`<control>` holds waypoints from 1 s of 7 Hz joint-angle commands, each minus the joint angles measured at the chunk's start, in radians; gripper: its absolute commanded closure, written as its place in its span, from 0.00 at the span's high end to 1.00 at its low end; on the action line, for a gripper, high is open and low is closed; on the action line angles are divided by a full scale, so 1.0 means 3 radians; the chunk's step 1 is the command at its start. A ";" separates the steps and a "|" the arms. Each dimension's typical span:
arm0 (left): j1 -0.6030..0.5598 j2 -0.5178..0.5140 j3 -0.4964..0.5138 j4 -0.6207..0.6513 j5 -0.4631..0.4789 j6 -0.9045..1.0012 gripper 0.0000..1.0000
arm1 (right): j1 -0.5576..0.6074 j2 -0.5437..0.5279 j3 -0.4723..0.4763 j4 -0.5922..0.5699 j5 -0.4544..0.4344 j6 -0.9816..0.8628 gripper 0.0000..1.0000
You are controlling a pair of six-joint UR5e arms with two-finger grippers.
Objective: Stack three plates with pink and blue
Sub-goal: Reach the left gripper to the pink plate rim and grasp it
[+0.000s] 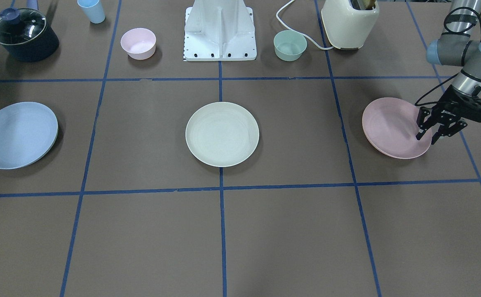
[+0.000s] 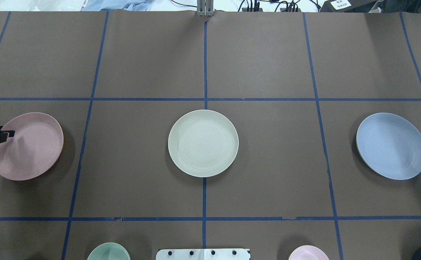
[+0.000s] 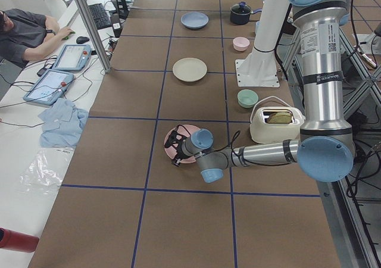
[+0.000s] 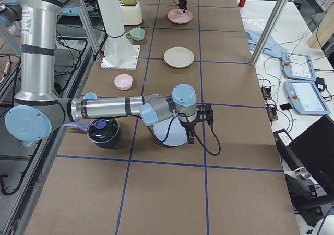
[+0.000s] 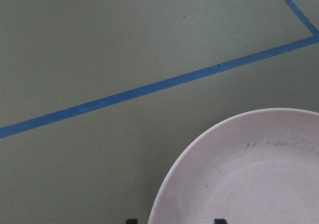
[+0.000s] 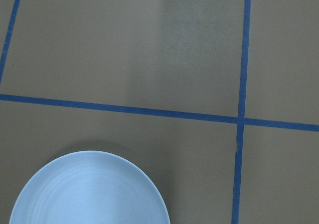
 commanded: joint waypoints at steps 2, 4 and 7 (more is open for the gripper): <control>0.0021 0.0000 -0.0018 -0.0017 0.0000 0.0002 0.00 | 0.0000 -0.0034 0.0022 0.0006 0.0000 -0.0004 1.00; 0.0010 0.0000 -0.0226 -0.0053 -0.0041 -0.0018 0.00 | 0.0000 -0.0090 0.0007 0.0189 0.0000 0.0006 1.00; 0.0005 -0.0071 -0.0677 -0.0007 -0.0331 -0.0039 0.00 | 0.0000 -0.0095 0.0007 0.0190 0.0000 0.0011 1.00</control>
